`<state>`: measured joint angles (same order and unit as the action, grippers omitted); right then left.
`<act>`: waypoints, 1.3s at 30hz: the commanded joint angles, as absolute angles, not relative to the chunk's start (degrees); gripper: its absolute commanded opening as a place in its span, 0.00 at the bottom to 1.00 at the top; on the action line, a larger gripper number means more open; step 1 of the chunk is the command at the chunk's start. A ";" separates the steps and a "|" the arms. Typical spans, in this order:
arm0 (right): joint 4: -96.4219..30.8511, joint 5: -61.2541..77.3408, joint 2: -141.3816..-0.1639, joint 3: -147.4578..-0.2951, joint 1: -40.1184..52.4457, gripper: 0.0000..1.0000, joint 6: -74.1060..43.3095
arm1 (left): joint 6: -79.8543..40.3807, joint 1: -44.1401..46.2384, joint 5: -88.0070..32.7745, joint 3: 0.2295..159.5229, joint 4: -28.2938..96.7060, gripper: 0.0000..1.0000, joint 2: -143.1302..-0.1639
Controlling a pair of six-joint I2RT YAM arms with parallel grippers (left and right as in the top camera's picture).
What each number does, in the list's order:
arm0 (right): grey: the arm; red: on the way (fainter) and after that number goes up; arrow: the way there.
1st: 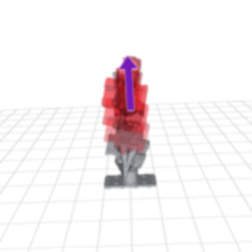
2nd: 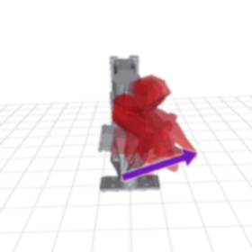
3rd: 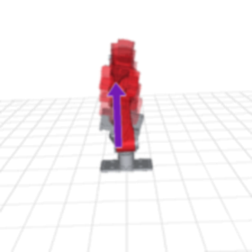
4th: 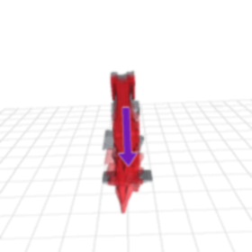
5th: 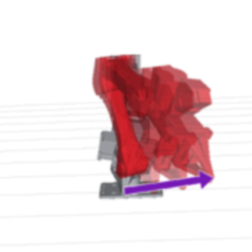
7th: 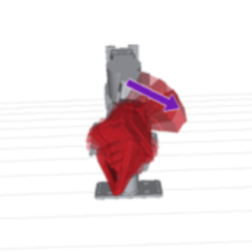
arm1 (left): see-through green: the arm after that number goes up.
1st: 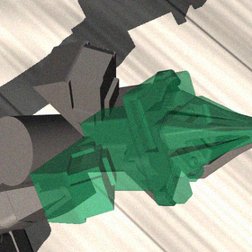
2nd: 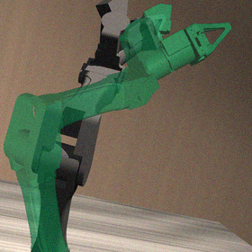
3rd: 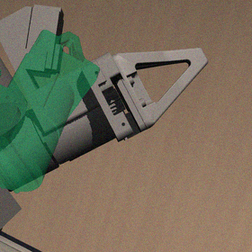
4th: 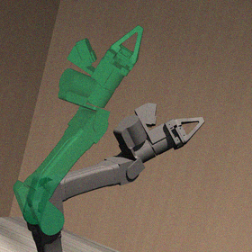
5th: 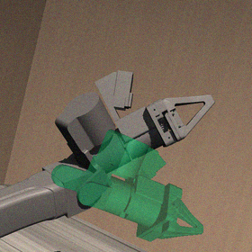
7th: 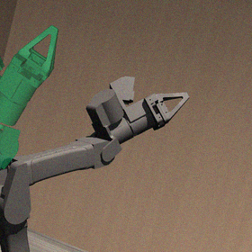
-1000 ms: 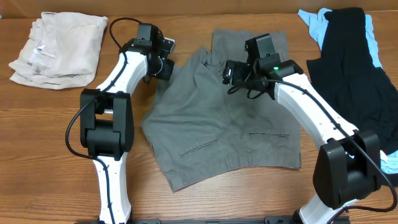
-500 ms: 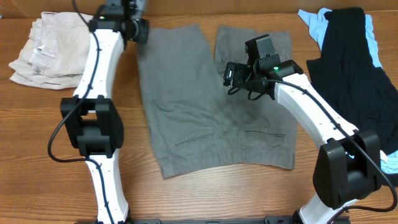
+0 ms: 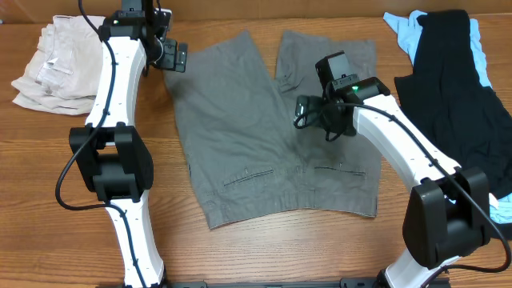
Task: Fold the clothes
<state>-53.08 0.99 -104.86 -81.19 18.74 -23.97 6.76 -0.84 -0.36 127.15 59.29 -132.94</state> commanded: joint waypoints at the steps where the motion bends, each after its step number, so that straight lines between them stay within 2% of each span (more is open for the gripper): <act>1: -55.81 -0.99 -103.63 -81.03 18.57 1.00 -24.29 | 3.11 -0.47 -1.08 132.77 62.61 1.00 -132.94; 8: -59.68 -2.31 -103.61 -81.01 18.24 1.00 -27.53 | 2.98 2.37 -7.92 139.22 72.55 1.00 -132.94; 15: -60.38 -0.93 -103.48 -79.13 18.76 1.00 -30.35 | 4.08 5.78 -7.07 143.98 76.88 1.00 -132.94; 23: -55.31 7.68 -100.38 -70.98 20.58 1.00 -28.12 | 4.08 7.40 -7.09 152.38 82.61 1.00 -132.94; 32: -58.35 8.47 -91.05 -64.97 23.07 1.00 -25.28 | 4.32 7.66 -7.29 152.90 83.72 1.00 -132.94; 39: -50.70 8.27 -86.46 -54.48 22.92 1.00 -26.83 | 4.29 7.70 -7.33 152.90 82.59 1.00 -132.94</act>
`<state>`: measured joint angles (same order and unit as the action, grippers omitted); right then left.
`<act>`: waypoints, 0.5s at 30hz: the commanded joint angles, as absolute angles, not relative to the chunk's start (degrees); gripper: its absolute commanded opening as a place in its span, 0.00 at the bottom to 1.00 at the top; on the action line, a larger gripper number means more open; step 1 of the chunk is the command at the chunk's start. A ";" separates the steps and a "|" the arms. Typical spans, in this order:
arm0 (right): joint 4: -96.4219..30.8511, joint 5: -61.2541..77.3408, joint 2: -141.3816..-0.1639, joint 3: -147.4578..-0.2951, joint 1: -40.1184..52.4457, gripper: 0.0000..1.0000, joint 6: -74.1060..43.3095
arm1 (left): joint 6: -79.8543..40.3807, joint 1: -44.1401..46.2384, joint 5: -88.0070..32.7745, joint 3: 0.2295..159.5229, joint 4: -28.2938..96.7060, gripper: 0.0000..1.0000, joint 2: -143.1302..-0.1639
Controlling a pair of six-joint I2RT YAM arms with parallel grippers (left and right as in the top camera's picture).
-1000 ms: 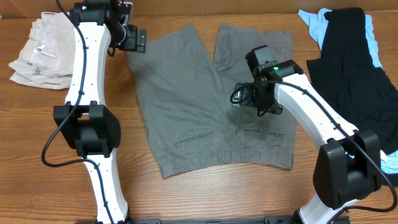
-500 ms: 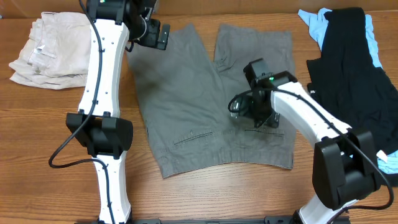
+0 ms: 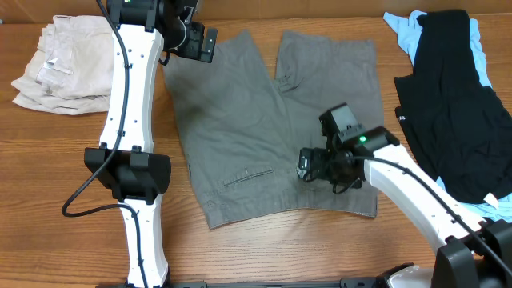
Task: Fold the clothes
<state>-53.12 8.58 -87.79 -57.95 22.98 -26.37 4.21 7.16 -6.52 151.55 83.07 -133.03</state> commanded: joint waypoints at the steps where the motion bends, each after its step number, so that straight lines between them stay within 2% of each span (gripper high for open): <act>1: -48.86 8.29 -86.48 -52.95 22.96 1.00 -26.79 | 4.32 7.79 -7.38 152.90 81.97 1.00 -132.94; 15: -39.46 7.57 -86.80 -45.82 22.74 0.99 -25.52 | 4.27 9.45 -7.53 152.75 78.83 1.00 -133.08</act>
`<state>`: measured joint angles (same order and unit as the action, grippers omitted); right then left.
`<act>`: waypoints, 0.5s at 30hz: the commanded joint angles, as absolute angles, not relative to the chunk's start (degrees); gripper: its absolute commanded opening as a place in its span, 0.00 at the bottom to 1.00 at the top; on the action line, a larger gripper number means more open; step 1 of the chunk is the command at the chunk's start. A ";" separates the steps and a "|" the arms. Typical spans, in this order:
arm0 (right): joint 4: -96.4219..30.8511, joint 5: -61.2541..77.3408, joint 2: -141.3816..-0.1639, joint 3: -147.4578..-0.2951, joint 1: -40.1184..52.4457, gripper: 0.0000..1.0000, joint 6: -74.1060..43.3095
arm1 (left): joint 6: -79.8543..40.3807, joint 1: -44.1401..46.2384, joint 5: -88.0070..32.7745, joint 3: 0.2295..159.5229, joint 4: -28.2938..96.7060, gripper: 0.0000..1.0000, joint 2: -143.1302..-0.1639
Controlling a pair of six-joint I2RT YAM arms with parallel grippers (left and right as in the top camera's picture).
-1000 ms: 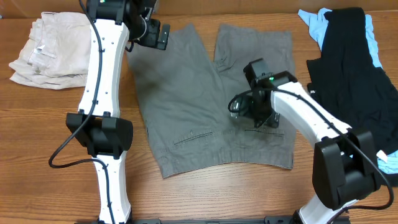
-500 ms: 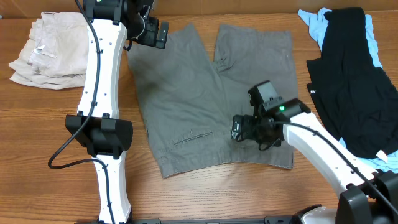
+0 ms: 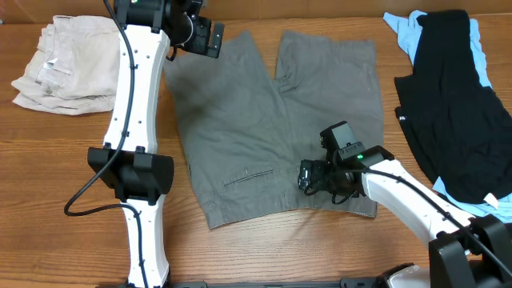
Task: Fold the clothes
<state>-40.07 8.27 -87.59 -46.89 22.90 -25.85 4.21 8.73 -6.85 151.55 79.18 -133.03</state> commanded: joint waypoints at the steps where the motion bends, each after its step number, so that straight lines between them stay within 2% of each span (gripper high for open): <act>1: -39.38 7.57 -86.80 -45.69 22.70 0.99 -25.52 | 4.27 9.58 -7.51 152.75 78.83 1.00 -133.08; 6: -39.42 7.57 -86.85 -45.65 19.97 0.99 -26.02 | 4.27 10.22 -7.51 152.73 78.70 1.00 -133.08; 15: -39.05 7.60 -87.02 -42.68 6.83 0.99 -27.22 | 4.25 10.83 -7.53 152.73 77.91 1.00 -133.14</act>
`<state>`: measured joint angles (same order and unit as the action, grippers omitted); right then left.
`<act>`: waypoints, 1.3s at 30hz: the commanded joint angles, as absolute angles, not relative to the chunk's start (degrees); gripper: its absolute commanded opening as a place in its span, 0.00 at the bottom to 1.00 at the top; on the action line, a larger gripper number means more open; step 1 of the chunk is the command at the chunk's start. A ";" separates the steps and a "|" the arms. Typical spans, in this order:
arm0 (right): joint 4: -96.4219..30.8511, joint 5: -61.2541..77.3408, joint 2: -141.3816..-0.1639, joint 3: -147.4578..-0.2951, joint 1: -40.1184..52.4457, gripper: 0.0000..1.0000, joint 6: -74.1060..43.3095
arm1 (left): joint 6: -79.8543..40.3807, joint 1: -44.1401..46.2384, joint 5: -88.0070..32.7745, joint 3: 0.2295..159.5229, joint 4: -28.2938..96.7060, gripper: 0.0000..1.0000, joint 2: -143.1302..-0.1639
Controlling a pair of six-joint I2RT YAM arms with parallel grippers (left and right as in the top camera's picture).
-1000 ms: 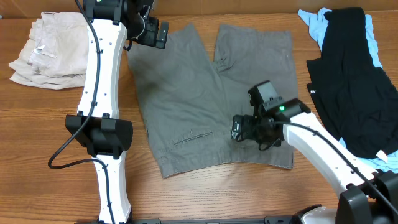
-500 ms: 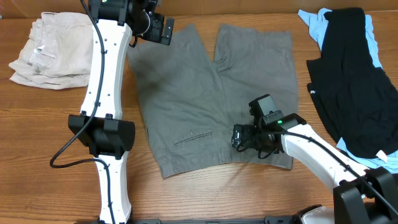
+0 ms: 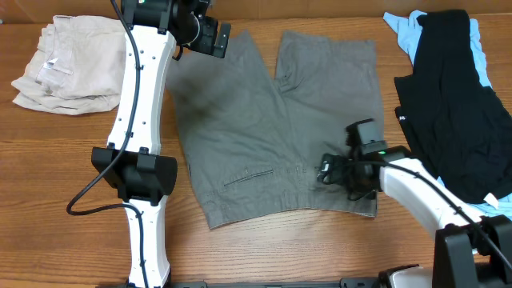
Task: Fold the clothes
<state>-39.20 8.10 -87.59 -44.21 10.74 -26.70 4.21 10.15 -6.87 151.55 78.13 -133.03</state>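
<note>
Grey shorts (image 3: 264, 120) lie flat and spread on the wooden table, legs toward the far edge, waistband toward the near edge. My left gripper (image 3: 218, 38) hovers over the far left leg hem; whether its fingers are open or shut does not show. My right gripper (image 3: 326, 172) sits low over the right side of the waistband, pointing left, and its finger state is hidden by the wrist body.
A folded beige garment (image 3: 60, 64) lies at the far left. A heap of black and light blue clothes (image 3: 452, 88) fills the right side of the table. The left arm's base (image 3: 132, 172) stands left of the shorts.
My right gripper has shifted to the right along the waistband, toward the shorts' right edge. My left gripper has edged slightly right over the far left leg hem. The shorts look unchanged.
At first my left gripper was at the far left corner of the shorts and my right over the crotch area. Later the left stood further right over the leg hem, and the right had come down to the waistband. Now the right is nearer the waistband's right end.
</note>
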 commanded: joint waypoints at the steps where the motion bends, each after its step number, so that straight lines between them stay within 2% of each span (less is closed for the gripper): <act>1: -39.11 7.62 -87.24 -42.59 5.19 0.99 -27.20 | 4.25 10.98 -7.53 152.73 77.84 1.00 -133.25; 8: -38.22 7.68 -91.05 -42.59 -2.31 0.99 -26.55 | 4.25 12.51 -7.53 151.94 76.40 1.00 -133.84; 17: -29.12 7.79 -99.85 -42.63 -9.43 0.99 -26.48 | 4.27 15.25 -7.51 148.09 71.26 1.00 -133.86; 25: -26.57 8.10 -102.08 -45.69 -17.76 0.97 -24.60 | 4.29 16.99 -7.51 141.27 61.19 1.00 -133.86; 31: -34.46 17.69 -99.26 -54.72 -15.90 0.98 -19.38 | 4.29 19.99 -7.70 131.00 41.54 1.00 -134.06; 39: -46.02 17.85 -91.57 -65.84 -9.41 1.00 -19.03 | 5.15 25.02 -4.05 130.17 31.55 1.00 -138.91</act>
<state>-44.69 17.47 -96.95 -60.69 -11.51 -20.10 4.45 22.70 -6.09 130.85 32.97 -135.98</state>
